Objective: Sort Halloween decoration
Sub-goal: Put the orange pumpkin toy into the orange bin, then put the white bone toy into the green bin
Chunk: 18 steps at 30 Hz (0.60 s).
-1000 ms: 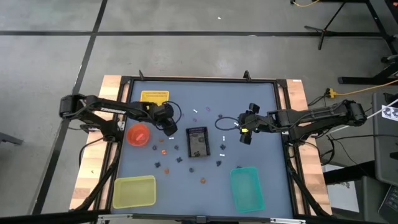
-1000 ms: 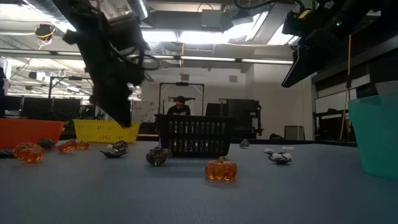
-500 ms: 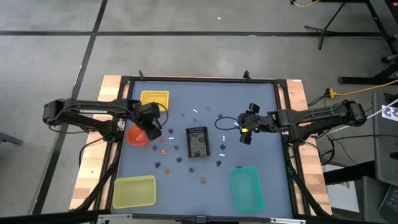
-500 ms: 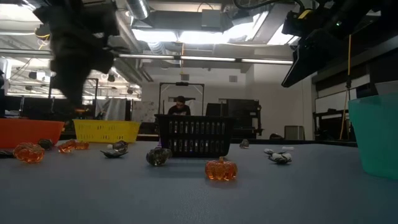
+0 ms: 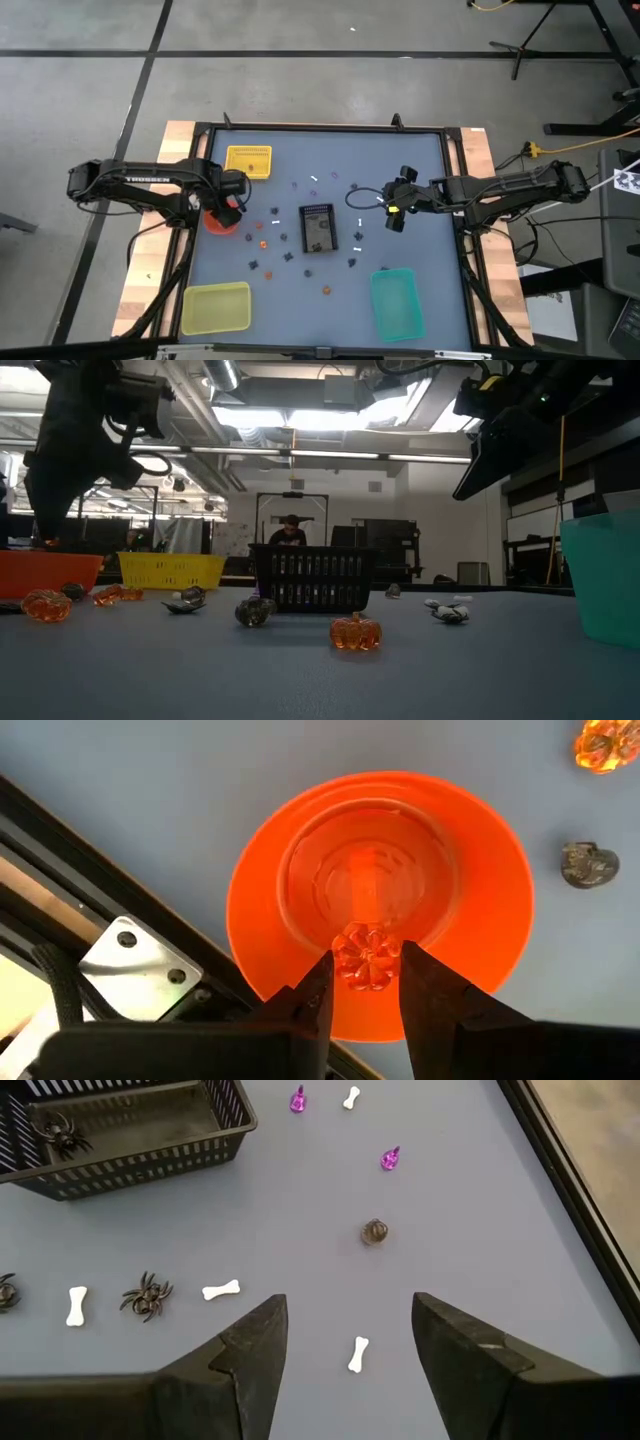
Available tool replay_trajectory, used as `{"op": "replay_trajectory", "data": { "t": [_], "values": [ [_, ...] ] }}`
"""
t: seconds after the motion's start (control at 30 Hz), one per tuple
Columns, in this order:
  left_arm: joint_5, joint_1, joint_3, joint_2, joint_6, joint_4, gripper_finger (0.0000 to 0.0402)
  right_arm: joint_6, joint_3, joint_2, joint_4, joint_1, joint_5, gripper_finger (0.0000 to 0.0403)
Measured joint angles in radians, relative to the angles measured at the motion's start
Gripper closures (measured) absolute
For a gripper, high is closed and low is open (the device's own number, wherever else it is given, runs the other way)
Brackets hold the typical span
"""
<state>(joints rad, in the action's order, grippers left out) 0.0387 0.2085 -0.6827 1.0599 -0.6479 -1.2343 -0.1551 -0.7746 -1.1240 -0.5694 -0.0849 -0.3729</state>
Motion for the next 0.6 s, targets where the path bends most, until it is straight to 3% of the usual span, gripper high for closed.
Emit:
{"op": "replay_trajectory", "data": {
  "t": [0.6],
  "values": [
    [-0.002,0.0,0.0,0.0,0.003,0.022,0.0265,0.0,0.0,0.0,0.0,0.0,0.0,0.0189]
  ]
}}
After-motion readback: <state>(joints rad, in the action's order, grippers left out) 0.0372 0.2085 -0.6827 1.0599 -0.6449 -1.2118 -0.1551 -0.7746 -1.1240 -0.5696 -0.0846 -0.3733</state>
